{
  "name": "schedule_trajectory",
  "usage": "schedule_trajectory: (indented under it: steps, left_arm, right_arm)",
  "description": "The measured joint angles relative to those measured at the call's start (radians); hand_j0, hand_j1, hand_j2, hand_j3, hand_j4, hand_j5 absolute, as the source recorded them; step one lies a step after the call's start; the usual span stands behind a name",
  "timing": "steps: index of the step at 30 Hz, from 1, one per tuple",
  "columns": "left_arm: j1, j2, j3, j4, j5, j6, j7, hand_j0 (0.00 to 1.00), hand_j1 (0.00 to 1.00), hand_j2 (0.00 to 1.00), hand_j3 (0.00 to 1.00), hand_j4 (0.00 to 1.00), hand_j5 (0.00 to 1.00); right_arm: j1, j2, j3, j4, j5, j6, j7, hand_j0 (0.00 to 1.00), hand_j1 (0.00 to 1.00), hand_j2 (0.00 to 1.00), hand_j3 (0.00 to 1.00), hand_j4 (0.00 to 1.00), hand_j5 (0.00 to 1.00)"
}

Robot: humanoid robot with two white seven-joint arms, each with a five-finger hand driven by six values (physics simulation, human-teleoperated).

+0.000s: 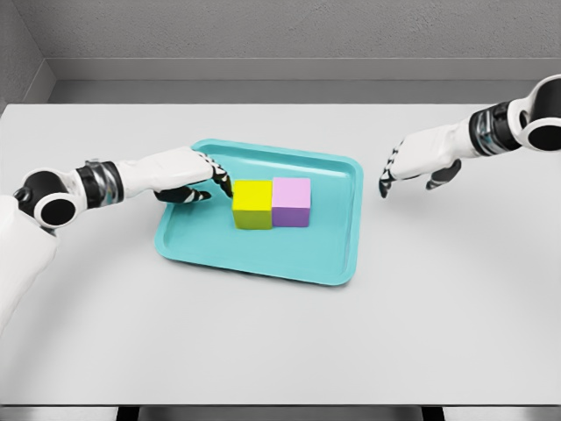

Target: Push two cubes

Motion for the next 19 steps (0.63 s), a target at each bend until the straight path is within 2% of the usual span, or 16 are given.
schedule_trajectory:
  steps: [3, 4, 5, 7, 8, 9, 10, 11, 13, 14, 15, 19]
  left_arm:
    - [0.002, 0.015, 0.004, -0.017, 0.018, -0.001, 0.000, 0.57, 0.57, 0.57, 0.57, 0.57, 0.57]
    - [0.000, 0.029, 0.004, -0.026, 0.031, -0.002, 0.000, 0.57, 0.57, 0.57, 0.57, 0.57, 0.57]
    - [-0.002, 0.047, 0.005, -0.037, 0.047, -0.002, 0.000, 0.57, 0.57, 0.57, 0.57, 0.57, 0.57]
    - [-0.002, 0.090, 0.007, -0.067, 0.092, -0.002, 0.000, 0.59, 0.59, 0.59, 0.59, 0.59, 0.59]
    - [0.009, 0.118, 0.007, -0.087, 0.118, -0.002, 0.000, 0.62, 0.62, 0.62, 0.62, 0.62, 0.62]
    - [0.015, 0.150, 0.010, -0.107, 0.146, -0.002, 0.000, 0.92, 0.92, 0.92, 0.92, 0.92, 0.92]
    - [0.061, 0.186, 0.026, -0.122, 0.174, -0.003, -0.001, 1.00, 1.00, 1.00, 1.00, 1.00, 1.00]
    - [0.109, 0.218, 0.062, -0.132, 0.197, -0.004, -0.001, 1.00, 1.00, 1.00, 1.00, 1.00, 1.00]
    - [0.149, 0.277, 0.125, -0.140, 0.249, -0.003, -0.001, 1.00, 1.00, 1.00, 1.00, 1.00, 1.00]
    - [0.152, 0.296, 0.144, -0.140, 0.271, -0.003, -0.001, 1.00, 1.00, 1.00, 1.00, 1.00, 1.00]
    - [0.155, 0.309, 0.161, -0.135, 0.287, -0.002, -0.001, 1.00, 1.00, 1.00, 1.00, 1.00, 1.00]
    - [0.163, 0.328, 0.213, -0.068, 0.313, -0.002, 0.000, 1.00, 1.00, 1.00, 1.00, 1.00, 1.00]
  right_arm:
    - [-0.006, -0.005, -0.005, 0.022, 0.001, 0.000, 0.000, 0.75, 0.75, 0.75, 0.75, 0.75, 0.75]
    - [-0.005, -0.010, -0.008, 0.028, 0.001, 0.000, 0.000, 0.84, 0.84, 0.84, 0.84, 0.84, 0.84]
    - [0.002, -0.018, -0.018, 0.032, 0.001, 0.000, 0.000, 0.98, 0.98, 0.98, 0.98, 0.98, 0.98]
    - [-0.002, -0.035, -0.034, 0.044, 0.001, 0.000, 0.000, 1.00, 1.00, 1.00, 1.00, 1.00, 1.00]
    - [-0.002, -0.044, -0.040, 0.049, 0.001, 0.000, 0.000, 1.00, 1.00, 1.00, 1.00, 1.00, 1.00]
    - [-0.002, -0.051, -0.043, 0.054, 0.001, 0.000, 0.000, 1.00, 1.00, 1.00, 1.00, 1.00, 1.00]
    - [0.001, -0.056, -0.046, 0.063, 0.001, 0.000, 0.000, 1.00, 1.00, 1.00, 1.00, 1.00, 1.00]
    - [0.006, -0.057, -0.048, 0.078, 0.001, -0.001, 0.000, 1.00, 1.00, 1.00, 1.00, 1.00, 1.00]
    - [0.026, -0.052, -0.059, 0.114, 0.002, -0.001, 0.000, 1.00, 1.00, 1.00, 1.00, 1.00, 1.00]
    - [0.075, -0.050, -0.085, 0.127, 0.003, -0.002, 0.000, 1.00, 1.00, 1.00, 1.00, 1.00, 1.00]
    - [0.095, -0.050, -0.116, 0.137, 0.004, -0.001, 0.000, 1.00, 1.00, 1.00, 1.00, 1.00, 1.00]
    - [0.094, -0.051, -0.179, 0.156, 0.005, 0.000, 0.000, 1.00, 1.00, 1.00, 1.00, 1.00, 1.00]
